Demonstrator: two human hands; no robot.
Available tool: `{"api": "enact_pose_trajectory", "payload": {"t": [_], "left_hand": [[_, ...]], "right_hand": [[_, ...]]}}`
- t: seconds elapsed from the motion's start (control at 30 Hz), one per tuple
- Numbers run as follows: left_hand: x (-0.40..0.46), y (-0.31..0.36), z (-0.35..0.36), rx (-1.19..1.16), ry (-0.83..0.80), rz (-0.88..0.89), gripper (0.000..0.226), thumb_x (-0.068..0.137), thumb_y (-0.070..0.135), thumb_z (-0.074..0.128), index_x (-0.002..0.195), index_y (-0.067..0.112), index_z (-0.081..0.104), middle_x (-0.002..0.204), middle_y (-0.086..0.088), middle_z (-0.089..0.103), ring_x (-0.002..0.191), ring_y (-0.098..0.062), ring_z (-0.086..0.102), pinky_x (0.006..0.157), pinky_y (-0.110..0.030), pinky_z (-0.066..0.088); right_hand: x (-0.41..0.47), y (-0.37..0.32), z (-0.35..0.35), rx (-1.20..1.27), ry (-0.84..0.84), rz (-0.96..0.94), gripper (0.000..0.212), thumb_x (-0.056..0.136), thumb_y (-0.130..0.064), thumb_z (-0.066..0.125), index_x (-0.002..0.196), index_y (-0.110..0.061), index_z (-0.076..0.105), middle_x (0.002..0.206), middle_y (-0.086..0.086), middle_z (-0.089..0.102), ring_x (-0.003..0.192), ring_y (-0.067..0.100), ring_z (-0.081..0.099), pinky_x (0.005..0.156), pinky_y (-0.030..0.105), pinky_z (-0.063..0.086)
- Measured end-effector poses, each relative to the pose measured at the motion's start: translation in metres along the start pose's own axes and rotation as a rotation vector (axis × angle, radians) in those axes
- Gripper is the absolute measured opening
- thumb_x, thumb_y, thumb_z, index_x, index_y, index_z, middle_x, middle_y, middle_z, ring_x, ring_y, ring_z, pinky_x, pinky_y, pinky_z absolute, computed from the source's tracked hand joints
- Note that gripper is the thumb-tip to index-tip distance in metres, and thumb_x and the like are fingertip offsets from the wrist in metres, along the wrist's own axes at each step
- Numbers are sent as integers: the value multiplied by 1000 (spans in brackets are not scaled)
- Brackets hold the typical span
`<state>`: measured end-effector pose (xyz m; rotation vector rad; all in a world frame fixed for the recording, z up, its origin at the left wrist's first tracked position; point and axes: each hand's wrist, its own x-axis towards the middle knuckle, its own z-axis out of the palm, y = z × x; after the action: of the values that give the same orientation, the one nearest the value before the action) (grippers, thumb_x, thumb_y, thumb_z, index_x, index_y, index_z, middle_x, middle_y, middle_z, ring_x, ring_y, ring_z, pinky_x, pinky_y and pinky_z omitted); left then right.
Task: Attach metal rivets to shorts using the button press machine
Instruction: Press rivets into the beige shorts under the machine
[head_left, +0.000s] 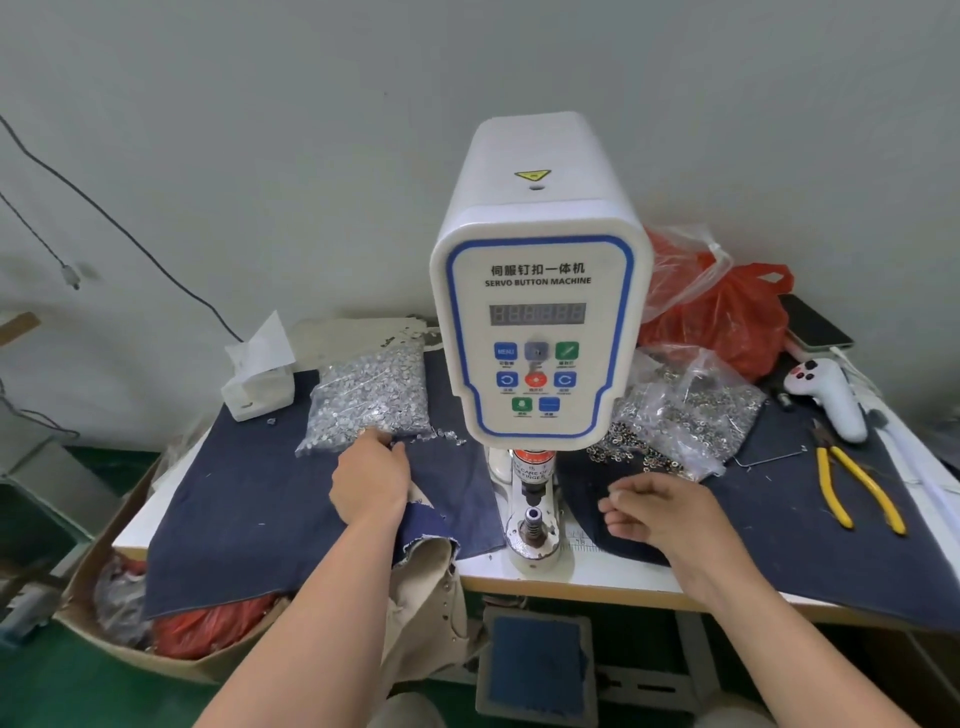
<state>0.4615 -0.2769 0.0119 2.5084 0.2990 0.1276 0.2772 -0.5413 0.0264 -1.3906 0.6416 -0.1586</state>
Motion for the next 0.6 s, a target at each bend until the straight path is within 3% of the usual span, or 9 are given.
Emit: {"api": "enact_pose_trajectory", "payload": {"t": [0.13, 0.23, 0.37, 0.5, 0.6], "left_hand": [[1, 0, 2, -29, -3, -7, 18, 101, 35, 63, 113, 32, 75, 117, -11, 73, 107, -41, 68, 84, -44, 51], [-3, -2, 2, -58, 8, 0, 19, 101, 31, 60, 114, 30, 75, 117, -11, 73, 108, -41, 67, 82, -43, 48], [-11, -3, -6, -166, 4, -16, 21, 98, 26, 60, 113, 29, 74, 116, -6, 74, 109, -37, 66, 82, -39, 45], [-21, -6, -22, -289, -37, -28, 8, 93, 28, 63, 96, 30, 71, 97, 4, 77, 79, -27, 73, 83, -36, 53], [-32, -10, -33, -386, -48, 5, 10, 91, 24, 66, 90, 33, 70, 89, 15, 73, 83, -16, 70, 79, -33, 50]], "right_hand": [[-3, 5, 5, -9, -18, 12, 7, 97, -1, 65, 99, 1, 72, 85, 16, 78, 72, 20, 73, 65, 25, 60], [-9, 5, 10, -56, -64, 19, 11, 100, -7, 63, 98, -2, 73, 80, 9, 78, 65, 11, 68, 63, 22, 58], [-22, -1, 26, -60, -133, 37, 21, 101, -15, 64, 87, -2, 73, 69, 4, 71, 59, 9, 59, 61, 22, 55], [-34, -9, 45, 30, -226, 156, 21, 101, -15, 64, 86, -3, 71, 70, 7, 67, 57, 11, 56, 58, 24, 52], [-36, -13, 55, 175, -258, 273, 16, 99, -12, 66, 92, 3, 69, 66, 9, 64, 52, 13, 53, 49, 22, 48]]}}
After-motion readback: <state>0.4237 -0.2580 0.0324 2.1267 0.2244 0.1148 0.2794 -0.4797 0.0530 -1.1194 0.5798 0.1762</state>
